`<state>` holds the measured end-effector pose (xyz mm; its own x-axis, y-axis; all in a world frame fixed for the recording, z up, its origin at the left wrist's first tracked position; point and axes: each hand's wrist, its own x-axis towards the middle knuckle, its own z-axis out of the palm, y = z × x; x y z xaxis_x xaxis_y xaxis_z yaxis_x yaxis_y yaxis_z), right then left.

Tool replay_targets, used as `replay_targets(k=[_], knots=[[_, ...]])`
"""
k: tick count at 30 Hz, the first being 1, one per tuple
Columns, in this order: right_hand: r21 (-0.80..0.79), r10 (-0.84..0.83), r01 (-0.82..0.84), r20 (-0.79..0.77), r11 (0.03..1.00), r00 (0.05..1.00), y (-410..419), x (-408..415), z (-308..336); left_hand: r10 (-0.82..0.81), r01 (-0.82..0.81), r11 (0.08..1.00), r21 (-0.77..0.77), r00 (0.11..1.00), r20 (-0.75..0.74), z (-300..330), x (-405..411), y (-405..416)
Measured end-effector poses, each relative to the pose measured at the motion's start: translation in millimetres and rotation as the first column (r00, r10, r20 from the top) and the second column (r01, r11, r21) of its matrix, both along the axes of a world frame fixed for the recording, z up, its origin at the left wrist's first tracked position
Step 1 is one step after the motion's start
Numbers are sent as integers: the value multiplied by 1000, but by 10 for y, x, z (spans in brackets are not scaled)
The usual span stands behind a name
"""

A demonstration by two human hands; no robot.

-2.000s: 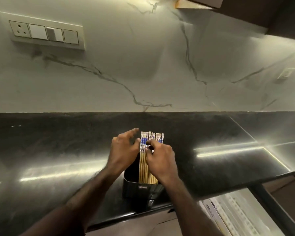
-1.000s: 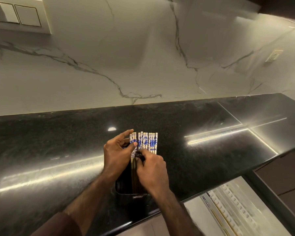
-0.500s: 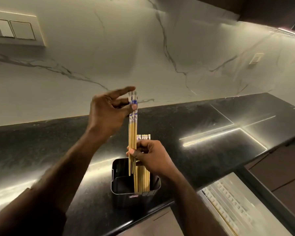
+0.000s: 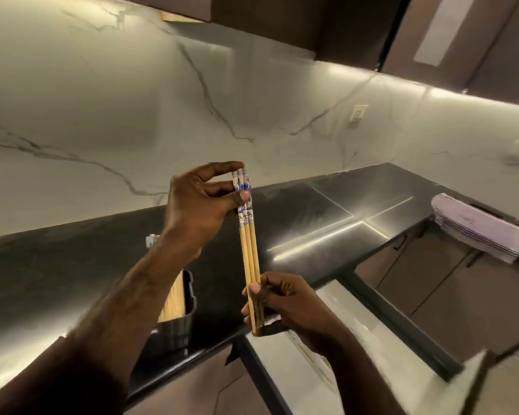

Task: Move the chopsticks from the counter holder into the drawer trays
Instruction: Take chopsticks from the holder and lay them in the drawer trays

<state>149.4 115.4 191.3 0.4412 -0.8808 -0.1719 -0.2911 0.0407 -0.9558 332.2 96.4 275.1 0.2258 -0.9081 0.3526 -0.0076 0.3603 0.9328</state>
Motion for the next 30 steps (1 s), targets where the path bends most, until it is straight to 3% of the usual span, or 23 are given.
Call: replay_targets(k=[9, 14, 23, 30], knots=[[61, -189, 187, 30, 981, 982, 804, -1794, 16, -67, 70, 997, 21, 993, -100, -80, -1769, 493], [196, -174, 166, 25, 966, 984, 1018, -2493, -13, -54, 63, 996, 64, 988, -145, -197, -2474, 616], [238, -160, 157, -7, 958, 987, 776, -3120, -257, -36, 52, 991, 121, 991, -131, -492, -3051, 356], [328, -75, 96, -77, 940, 994, 209, -3302, -662, 35, 19, 966, 258, 979, -202, -1083, -3166, -134]])
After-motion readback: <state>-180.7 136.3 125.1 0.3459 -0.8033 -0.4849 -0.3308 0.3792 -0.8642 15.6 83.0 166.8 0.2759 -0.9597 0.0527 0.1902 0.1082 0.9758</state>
